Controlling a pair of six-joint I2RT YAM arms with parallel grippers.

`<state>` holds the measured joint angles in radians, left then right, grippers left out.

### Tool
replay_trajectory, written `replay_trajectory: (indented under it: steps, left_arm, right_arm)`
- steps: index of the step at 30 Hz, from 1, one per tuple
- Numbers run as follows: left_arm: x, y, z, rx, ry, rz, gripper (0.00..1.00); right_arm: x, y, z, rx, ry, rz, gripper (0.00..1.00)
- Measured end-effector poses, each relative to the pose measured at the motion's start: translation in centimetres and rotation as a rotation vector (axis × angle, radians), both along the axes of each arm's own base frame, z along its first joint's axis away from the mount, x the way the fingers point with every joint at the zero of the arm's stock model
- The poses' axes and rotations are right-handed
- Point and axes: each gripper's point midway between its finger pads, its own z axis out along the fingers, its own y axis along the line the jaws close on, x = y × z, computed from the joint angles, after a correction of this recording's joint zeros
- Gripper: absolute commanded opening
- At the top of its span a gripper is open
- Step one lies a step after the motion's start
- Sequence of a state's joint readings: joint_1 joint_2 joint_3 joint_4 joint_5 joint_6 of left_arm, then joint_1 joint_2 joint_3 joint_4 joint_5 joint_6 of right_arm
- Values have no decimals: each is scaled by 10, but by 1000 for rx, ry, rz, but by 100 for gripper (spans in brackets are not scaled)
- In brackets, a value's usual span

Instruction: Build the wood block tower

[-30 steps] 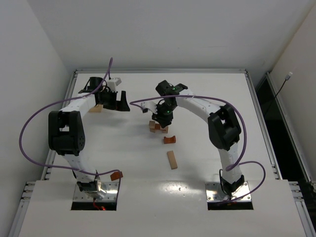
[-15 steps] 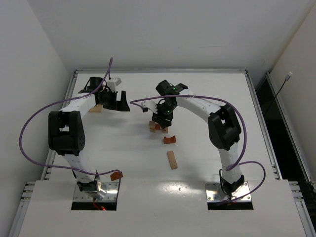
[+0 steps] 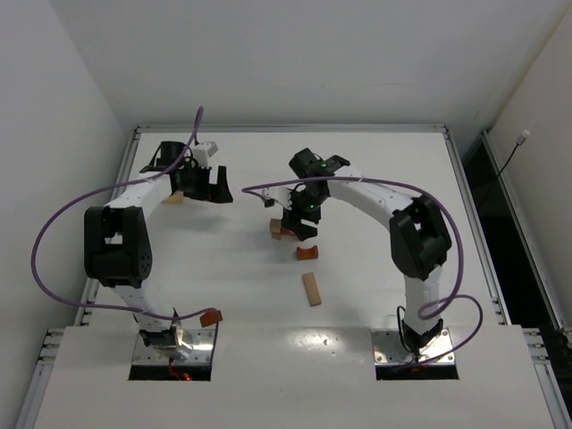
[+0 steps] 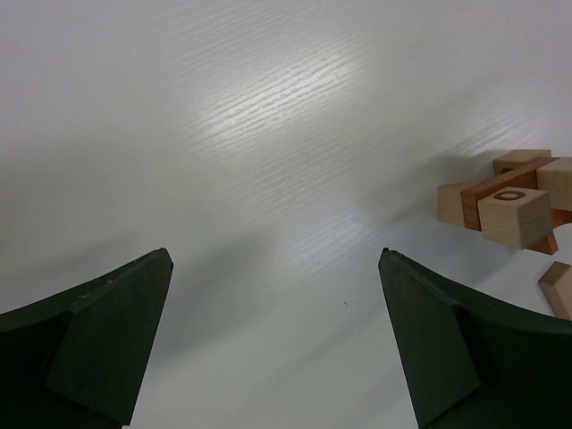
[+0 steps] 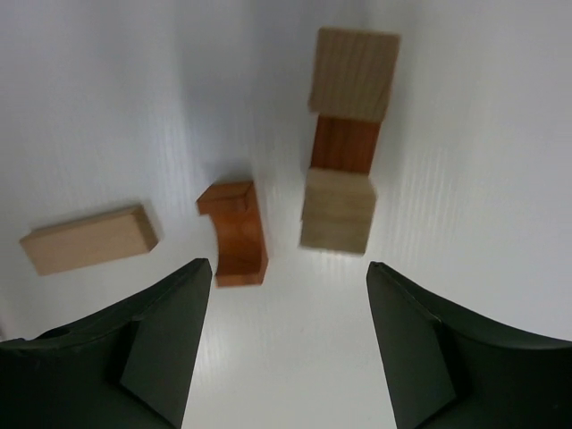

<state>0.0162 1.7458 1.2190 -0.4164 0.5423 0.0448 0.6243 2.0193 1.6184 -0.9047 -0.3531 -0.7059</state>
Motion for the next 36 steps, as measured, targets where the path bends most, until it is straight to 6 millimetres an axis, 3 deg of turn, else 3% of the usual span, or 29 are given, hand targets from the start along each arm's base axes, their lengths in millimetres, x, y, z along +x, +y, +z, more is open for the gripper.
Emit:
replay_trajectory:
  steps: [7,9,12,14,18,21,24,30,36]
  left_arm:
    - [-12,12,30,144,-136,56,100]
    - [-22,7,43,181,-188,40,100]
    - [-39,-9,59,220,-245,-40,100]
    - [-55,-23,64,227,-257,-142,100]
    - [-111,-58,65,241,-242,-449,100]
    - [-157,-86,68,264,-231,-740,100]
    - [-194,-107,75,278,-210,-1004,98]
    - [-226,-133,75,381,-272,-1405,95]
    - [-236,-158,61,437,-338,-1711,86]
  right_arm:
    - [-46,-39,46,36,-90,-27,68]
    - [-56,-50,56,50,-130,-37,68]
    - [-71,-71,56,35,-163,-63,68]
    - [-76,-89,48,6,-176,-101,68]
    - [-72,-138,38,-65,-255,-266,71]
    - [-62,-181,48,-132,-412,-458,78]
    - [-53,-210,63,-159,-513,-626,83]
    - [-46,-289,98,-232,-671,-1045,84]
    - [-57,-337,127,-246,-710,-1383,84]
